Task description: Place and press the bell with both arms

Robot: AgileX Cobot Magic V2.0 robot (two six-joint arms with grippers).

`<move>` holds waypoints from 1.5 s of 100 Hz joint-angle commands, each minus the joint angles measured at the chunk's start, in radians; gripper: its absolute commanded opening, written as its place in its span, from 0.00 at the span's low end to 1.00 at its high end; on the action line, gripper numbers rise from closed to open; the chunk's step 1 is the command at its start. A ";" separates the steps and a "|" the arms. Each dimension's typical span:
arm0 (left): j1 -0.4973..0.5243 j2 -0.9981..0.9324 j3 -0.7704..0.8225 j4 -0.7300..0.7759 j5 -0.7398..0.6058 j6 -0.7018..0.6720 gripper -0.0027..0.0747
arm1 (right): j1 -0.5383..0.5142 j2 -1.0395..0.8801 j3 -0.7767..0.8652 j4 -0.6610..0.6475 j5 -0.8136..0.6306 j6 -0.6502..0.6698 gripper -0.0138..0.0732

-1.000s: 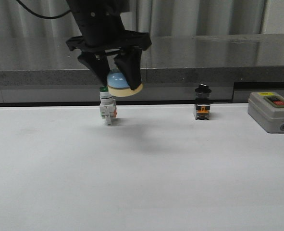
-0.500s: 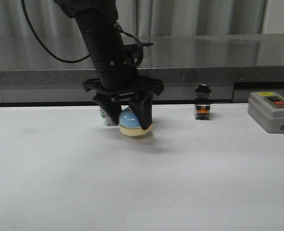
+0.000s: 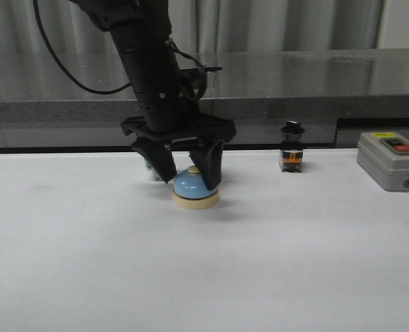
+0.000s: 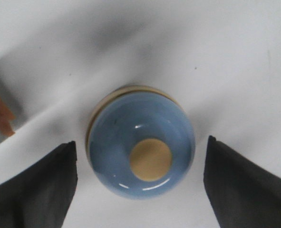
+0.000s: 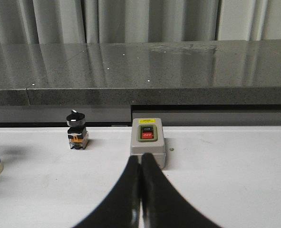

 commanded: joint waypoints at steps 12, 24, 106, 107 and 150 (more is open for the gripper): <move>-0.008 -0.084 -0.031 -0.023 -0.023 0.001 0.72 | -0.006 -0.016 -0.015 -0.012 -0.080 -0.002 0.08; -0.008 -0.126 -0.031 -0.019 -0.023 -0.001 0.61 | -0.006 -0.016 -0.015 -0.012 -0.080 -0.002 0.08; 0.038 -0.562 0.100 0.004 -0.010 -0.022 0.01 | -0.006 -0.016 -0.015 -0.012 -0.080 -0.002 0.08; 0.040 -0.567 0.108 0.004 -0.010 -0.022 0.01 | -0.006 -0.016 -0.015 -0.012 -0.080 -0.002 0.08; 0.154 -0.932 0.454 0.004 -0.108 -0.037 0.01 | -0.006 -0.016 -0.015 -0.012 -0.080 -0.002 0.08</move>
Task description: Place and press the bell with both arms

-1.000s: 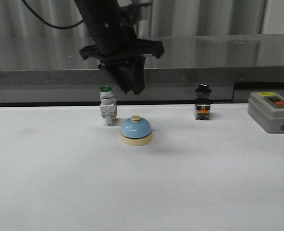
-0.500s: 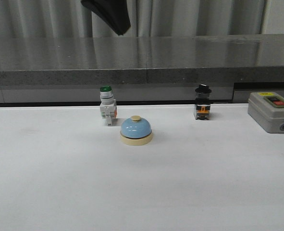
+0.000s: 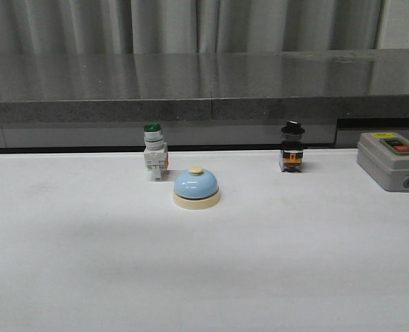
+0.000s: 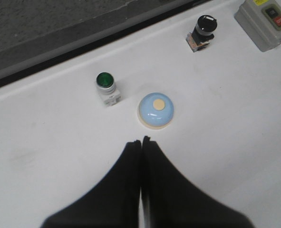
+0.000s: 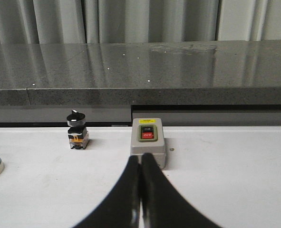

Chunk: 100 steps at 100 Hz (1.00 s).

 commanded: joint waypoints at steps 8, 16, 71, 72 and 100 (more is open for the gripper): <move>0.057 -0.188 0.119 -0.012 -0.094 -0.017 0.01 | -0.006 -0.016 -0.015 -0.012 -0.080 -0.002 0.08; 0.088 -0.276 0.188 -0.012 -0.097 -0.017 0.01 | -0.006 -0.016 -0.015 -0.012 -0.080 -0.002 0.08; 0.224 -0.785 0.592 0.001 -0.152 -0.023 0.01 | -0.006 -0.016 -0.015 -0.012 -0.080 -0.002 0.08; 0.224 -0.795 0.595 0.004 -0.150 -0.023 0.01 | -0.006 -0.016 -0.015 -0.012 -0.080 -0.002 0.08; 0.224 -0.951 0.708 0.104 -0.155 -0.060 0.01 | -0.006 -0.016 -0.015 -0.012 -0.080 -0.002 0.08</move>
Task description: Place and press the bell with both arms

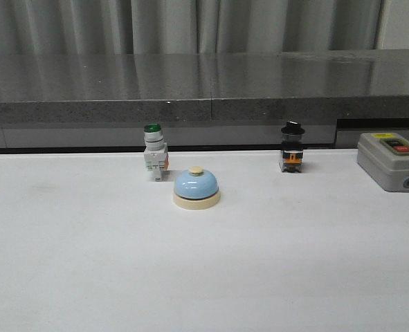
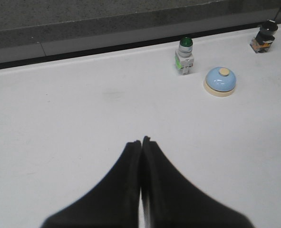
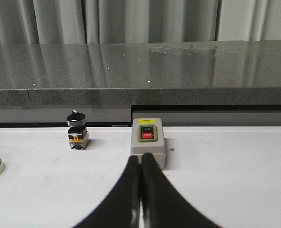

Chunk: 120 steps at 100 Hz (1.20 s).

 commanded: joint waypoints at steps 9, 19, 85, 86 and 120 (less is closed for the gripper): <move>0.006 -0.075 0.045 0.025 -0.091 -0.044 0.01 | -0.006 -0.016 -0.015 -0.012 -0.080 -0.002 0.08; 0.006 -0.136 0.090 0.035 -0.105 -0.044 0.01 | -0.006 -0.016 -0.015 -0.012 -0.080 -0.002 0.08; 0.189 -0.380 0.548 0.068 -0.784 -0.086 0.01 | -0.006 -0.016 -0.015 -0.012 -0.080 -0.002 0.08; 0.192 -0.382 0.555 0.068 -0.784 -0.086 0.01 | -0.006 -0.016 -0.015 -0.012 -0.080 -0.002 0.08; 0.235 -0.475 0.729 0.000 -0.906 0.017 0.01 | -0.006 -0.016 -0.015 -0.012 -0.080 -0.002 0.08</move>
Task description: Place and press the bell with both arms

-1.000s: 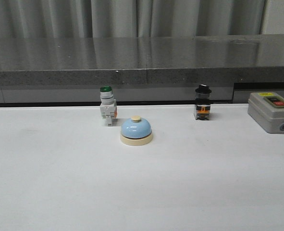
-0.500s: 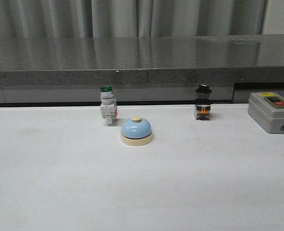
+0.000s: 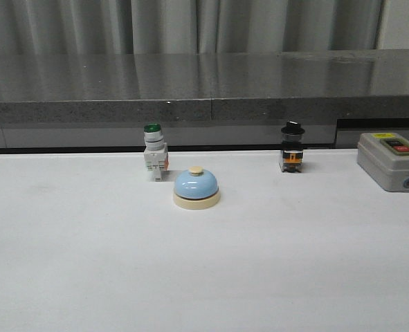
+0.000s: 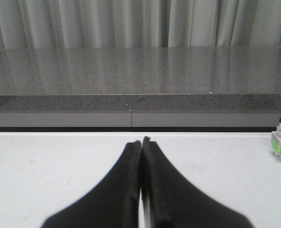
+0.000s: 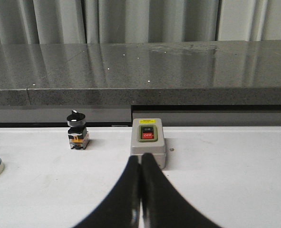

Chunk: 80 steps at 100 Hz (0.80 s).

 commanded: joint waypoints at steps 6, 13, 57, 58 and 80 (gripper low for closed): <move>0.003 -0.027 0.045 -0.020 -0.123 0.011 0.01 | -0.006 -0.016 -0.015 -0.012 -0.080 -0.002 0.08; 0.003 -0.067 0.055 -0.020 -0.047 0.011 0.01 | -0.006 -0.016 -0.015 -0.012 -0.080 -0.002 0.08; 0.001 -0.065 0.055 -0.020 -0.044 0.011 0.01 | -0.006 -0.016 -0.015 -0.012 -0.080 -0.002 0.08; 0.001 -0.065 0.055 -0.020 -0.044 0.011 0.01 | -0.006 -0.016 -0.015 -0.012 -0.080 -0.002 0.08; 0.001 -0.065 0.055 -0.020 -0.044 0.011 0.01 | -0.006 -0.016 -0.015 -0.012 -0.080 -0.002 0.08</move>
